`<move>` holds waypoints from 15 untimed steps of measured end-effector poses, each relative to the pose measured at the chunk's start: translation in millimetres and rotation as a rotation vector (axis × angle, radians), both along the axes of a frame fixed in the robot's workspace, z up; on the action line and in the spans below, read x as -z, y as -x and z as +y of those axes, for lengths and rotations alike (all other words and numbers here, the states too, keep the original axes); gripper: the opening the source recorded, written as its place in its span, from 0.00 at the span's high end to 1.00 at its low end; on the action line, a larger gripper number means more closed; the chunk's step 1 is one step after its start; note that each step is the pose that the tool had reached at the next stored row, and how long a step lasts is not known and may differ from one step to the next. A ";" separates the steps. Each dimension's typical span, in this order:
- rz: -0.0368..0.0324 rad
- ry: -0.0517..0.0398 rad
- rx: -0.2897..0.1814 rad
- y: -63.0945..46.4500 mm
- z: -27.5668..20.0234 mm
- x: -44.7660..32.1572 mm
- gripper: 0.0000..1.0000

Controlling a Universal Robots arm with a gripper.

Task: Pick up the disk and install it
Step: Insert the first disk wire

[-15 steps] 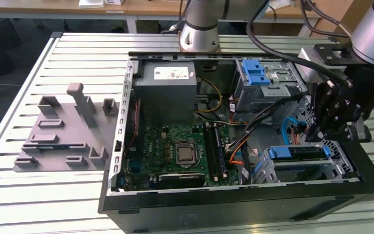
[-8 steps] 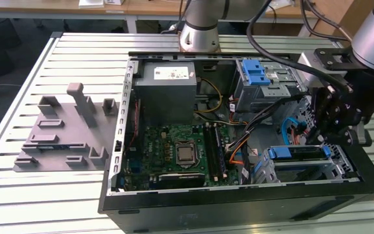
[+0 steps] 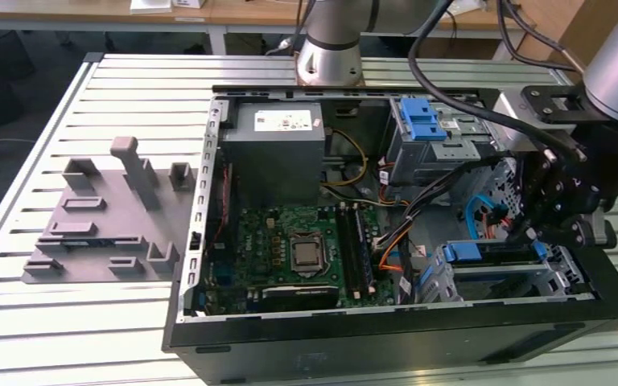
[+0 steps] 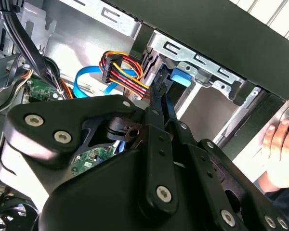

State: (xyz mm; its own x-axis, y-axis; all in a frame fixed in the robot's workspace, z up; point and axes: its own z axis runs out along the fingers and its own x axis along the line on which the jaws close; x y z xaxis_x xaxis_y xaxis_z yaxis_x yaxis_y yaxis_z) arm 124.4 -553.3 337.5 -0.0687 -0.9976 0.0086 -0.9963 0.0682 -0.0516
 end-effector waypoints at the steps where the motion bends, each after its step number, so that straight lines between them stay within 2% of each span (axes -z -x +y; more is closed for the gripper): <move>1: 0.0000 -0.0006 0.000 0.1 -0.5 0.1 0.84; 15: -0.0001 -0.0066 -0.012 0.9 -2.1 3.0 0.84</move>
